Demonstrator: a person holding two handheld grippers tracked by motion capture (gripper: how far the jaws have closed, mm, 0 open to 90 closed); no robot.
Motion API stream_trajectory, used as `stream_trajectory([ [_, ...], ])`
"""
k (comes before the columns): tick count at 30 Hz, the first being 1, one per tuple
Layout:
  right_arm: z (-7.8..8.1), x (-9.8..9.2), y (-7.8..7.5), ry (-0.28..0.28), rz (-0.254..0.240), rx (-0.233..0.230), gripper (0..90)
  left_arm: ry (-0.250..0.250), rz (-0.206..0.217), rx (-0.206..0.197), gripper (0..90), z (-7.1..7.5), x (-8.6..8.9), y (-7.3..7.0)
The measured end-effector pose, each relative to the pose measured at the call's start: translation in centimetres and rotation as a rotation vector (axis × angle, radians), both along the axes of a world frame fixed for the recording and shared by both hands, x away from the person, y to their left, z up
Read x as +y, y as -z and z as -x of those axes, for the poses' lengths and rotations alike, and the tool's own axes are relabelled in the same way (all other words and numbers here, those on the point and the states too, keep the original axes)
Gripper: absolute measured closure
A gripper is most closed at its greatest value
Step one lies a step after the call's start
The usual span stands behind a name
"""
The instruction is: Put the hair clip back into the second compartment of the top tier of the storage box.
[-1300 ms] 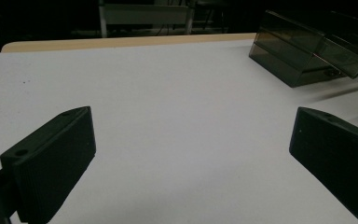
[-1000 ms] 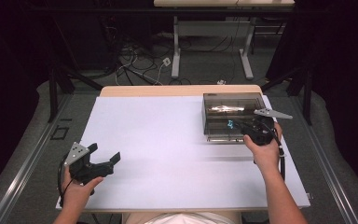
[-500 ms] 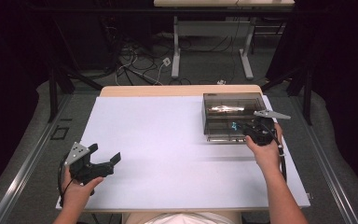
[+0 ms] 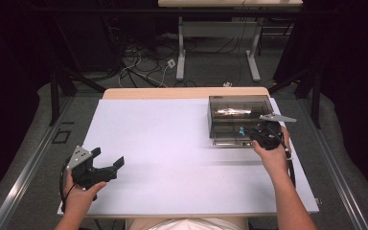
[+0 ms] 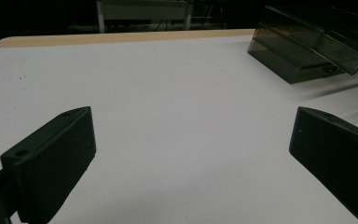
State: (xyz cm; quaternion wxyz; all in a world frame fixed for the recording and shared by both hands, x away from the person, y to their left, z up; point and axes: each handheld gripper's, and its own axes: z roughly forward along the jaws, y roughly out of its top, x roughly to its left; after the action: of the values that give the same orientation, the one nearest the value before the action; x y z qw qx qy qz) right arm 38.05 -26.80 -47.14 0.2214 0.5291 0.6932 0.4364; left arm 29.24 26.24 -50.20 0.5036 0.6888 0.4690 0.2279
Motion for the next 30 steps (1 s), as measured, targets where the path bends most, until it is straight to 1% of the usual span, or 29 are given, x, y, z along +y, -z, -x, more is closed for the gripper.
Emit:
stream_trajectory([
  [2,0.1,0.0,-0.1,0.0,-0.002,0.005,89.0,0.0,-0.001,-0.001,0.2,0.0,0.0,0.0],
  [4,0.1,0.0,0.0,0.0,-0.005,0.001,88.6,-0.001,0.0,0.0,0.2,0.0,0.0,0.0],
  [5,0.0,0.0,-0.1,-0.002,-0.003,0.0,88.0,0.0,-0.006,-0.002,0.2,0.0,0.0,0.0],
  [6,0.1,0.0,-0.1,-0.003,-0.002,0.003,86.0,-0.001,0.001,0.001,0.2,0.0,0.0,0.0],
  [7,0.1,0.0,-0.1,-0.007,-0.002,-0.005,83.0,-0.001,-0.006,-0.002,0.2,0.0,0.0,0.0],
  [8,0.0,-0.1,-0.1,-0.015,0.003,-0.024,80.8,-0.001,-0.005,-0.002,0.2,0.0,0.0,0.0],
  [9,0.0,-0.1,-0.1,-0.017,0.004,-0.027,78.8,-0.001,0.001,0.0,0.2,0.0,0.0,0.0],
  [13,0.0,0.0,-0.2,-0.02,0.002,-0.054,70.9,-0.001,-0.001,0.0,0.2,0.0,0.0,0.0],
  [15,0.0,0.1,-0.2,-0.025,0.015,-0.079,67.3,-0.002,-0.002,0.0,0.2,0.0,0.0,0.0],
  [17,0.0,0.1,-0.3,-0.039,0.016,-0.083,63.7,-0.002,-0.001,0.001,0.2,0.0,0.0,0.0],
  [19,0.0,0.3,-0.4,-0.048,0.027,-0.1,59.4,-0.003,-0.001,0.001,0.2,0.0,0.0,0.0],
  [22,-0.1,0.5,-0.5,-0.08,0.041,-0.122,56.1,-0.004,-0.002,0.001,0.2,0.0,0.0,0.0],
  [27,0.0,1.1,-0.7,-0.113,0.043,-0.119,51.6,-0.005,-0.004,0.002,0.2,0.0,0.0,0.0],
  [30,0.1,1.3,-0.8,-0.132,0.053,-0.119,49.9,-0.005,-0.004,0.001,0.2,0.0,0.0,0.0],
])
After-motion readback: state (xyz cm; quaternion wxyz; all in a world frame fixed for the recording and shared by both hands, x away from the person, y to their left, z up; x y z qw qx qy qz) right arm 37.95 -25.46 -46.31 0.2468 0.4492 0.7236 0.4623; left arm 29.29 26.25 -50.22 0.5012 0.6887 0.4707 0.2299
